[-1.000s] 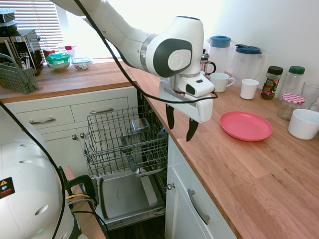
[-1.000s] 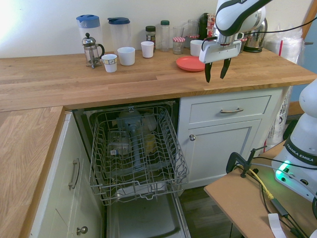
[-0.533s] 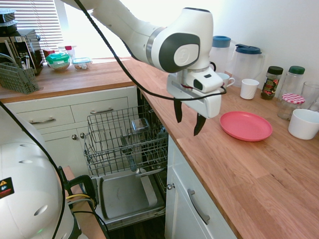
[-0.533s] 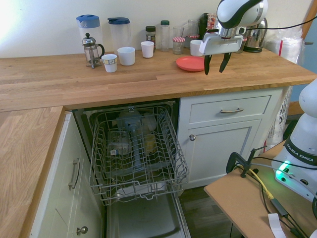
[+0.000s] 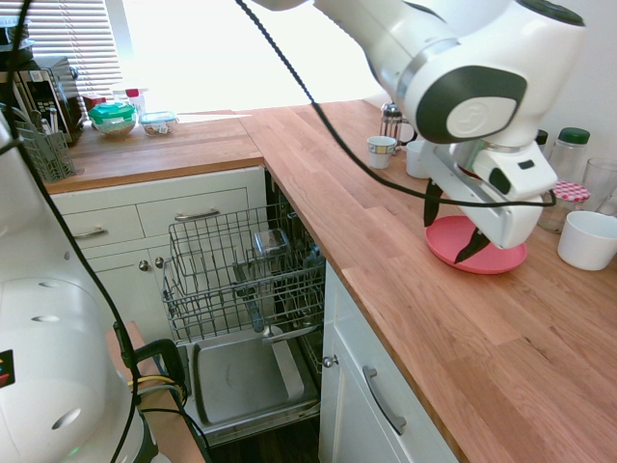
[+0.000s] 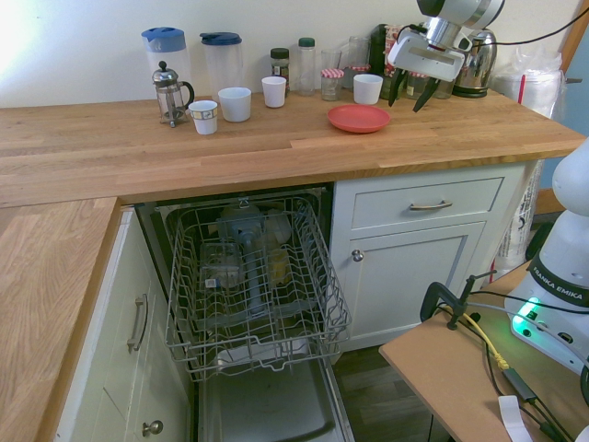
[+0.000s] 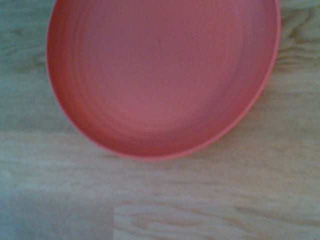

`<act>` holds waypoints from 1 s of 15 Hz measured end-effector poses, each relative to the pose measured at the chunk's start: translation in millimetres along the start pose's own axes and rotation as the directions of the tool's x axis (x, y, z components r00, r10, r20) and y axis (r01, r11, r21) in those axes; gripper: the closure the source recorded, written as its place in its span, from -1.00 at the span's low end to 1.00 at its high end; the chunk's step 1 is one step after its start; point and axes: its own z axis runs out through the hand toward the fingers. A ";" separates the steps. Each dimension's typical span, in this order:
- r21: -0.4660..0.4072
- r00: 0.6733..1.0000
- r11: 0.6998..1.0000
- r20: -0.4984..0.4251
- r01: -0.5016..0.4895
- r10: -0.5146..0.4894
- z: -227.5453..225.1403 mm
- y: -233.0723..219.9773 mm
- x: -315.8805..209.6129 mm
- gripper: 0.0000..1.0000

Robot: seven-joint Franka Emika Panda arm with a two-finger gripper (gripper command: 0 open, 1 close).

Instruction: Put the plate in the dishwasher

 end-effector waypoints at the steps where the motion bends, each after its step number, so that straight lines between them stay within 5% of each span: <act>1: 0.012 1.000 1.000 0.023 -0.017 0.017 3.3 -7.5 13.9 -1.00; 12: 0.030 0.986 0.993 0.124 -0.118 0.113 56.8 -41.0 102.5 -1.00; 13: 0.032 0.985 0.992 0.126 -0.120 0.115 58.6 -42.3 103.8 1.00; 15: 0.032 0.985 0.992 0.127 -0.120 0.115 61.5 -43.6 105.4 1.00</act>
